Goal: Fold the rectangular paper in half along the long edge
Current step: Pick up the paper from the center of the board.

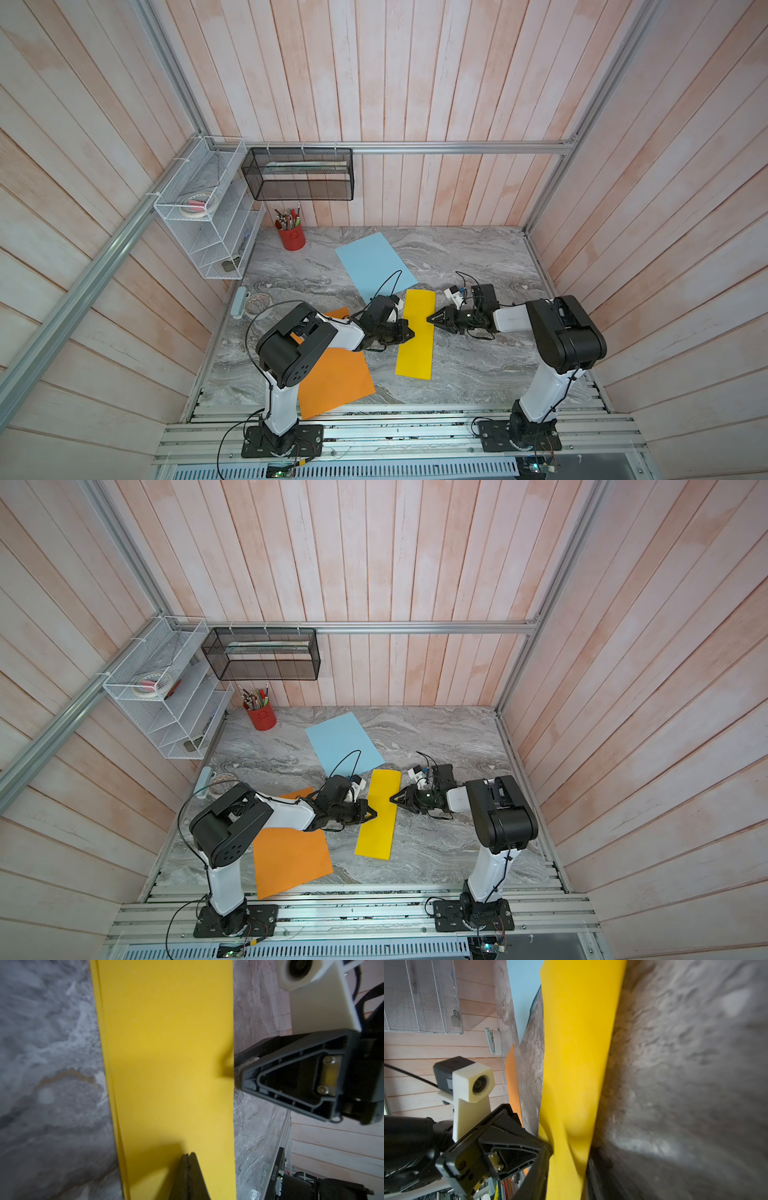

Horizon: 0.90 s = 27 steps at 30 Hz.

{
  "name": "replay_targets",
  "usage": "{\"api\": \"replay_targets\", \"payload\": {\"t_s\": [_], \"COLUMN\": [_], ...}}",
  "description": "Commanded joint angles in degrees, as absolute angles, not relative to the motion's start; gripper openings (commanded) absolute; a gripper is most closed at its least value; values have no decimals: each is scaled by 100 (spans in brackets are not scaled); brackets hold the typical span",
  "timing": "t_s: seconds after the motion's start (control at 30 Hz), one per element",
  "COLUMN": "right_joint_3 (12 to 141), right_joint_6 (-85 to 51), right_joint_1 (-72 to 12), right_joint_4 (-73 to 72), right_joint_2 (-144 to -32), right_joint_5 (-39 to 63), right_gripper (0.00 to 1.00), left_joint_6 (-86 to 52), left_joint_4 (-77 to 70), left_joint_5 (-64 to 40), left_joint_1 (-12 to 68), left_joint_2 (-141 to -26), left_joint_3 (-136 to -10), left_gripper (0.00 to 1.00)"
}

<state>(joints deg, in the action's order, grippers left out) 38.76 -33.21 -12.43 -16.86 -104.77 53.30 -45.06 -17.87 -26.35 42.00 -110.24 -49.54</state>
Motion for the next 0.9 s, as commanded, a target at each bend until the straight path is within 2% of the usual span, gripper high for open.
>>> {"api": "replay_targets", "payload": {"t_s": [0.0,0.07,0.23,0.33,0.5,0.7,0.77,0.87], "right_joint_3": [3466,3401,3477,3574,3766,4797,5345,5996], "right_joint_6": [-3709,-3843,-3837,-3764,-3659,-2703,-2304,-2070], "right_joint_1": [-1469,-1608,-1705,-1655,-1425,-396,78,585], "right_joint_4": [-1921,-2096,-1897,-1663,-1366,17,739,1414], "right_joint_2": [-10699,-10701,-10589,-10444,-10186,-10297,-10613,-11036], "right_joint_5": [5027,5013,4688,4538,4513,4446,4440,4123], "right_gripper": [32,29,9,0,0,0,0,0], "left_joint_6": [-4443,-4450,-4447,-4417,-4151,-3843,-3815,-3714], "left_joint_4": [-1292,-1317,-1299,-1257,-857,-416,-325,9], "left_joint_5": [-2542,-2547,-2545,-2458,-2184,-1732,-1690,-1556], "left_joint_1": [4219,4219,4218,4219,4167,3800,3593,3271], "left_joint_2": [-11274,-11274,-11251,-11086,-10370,-9089,-8777,-8433], "left_joint_3": [-4790,-4781,-4808,-4824,-5266,-5894,-5905,-5846], "left_gripper": [0,0,0,0,1,56,62,62]}}
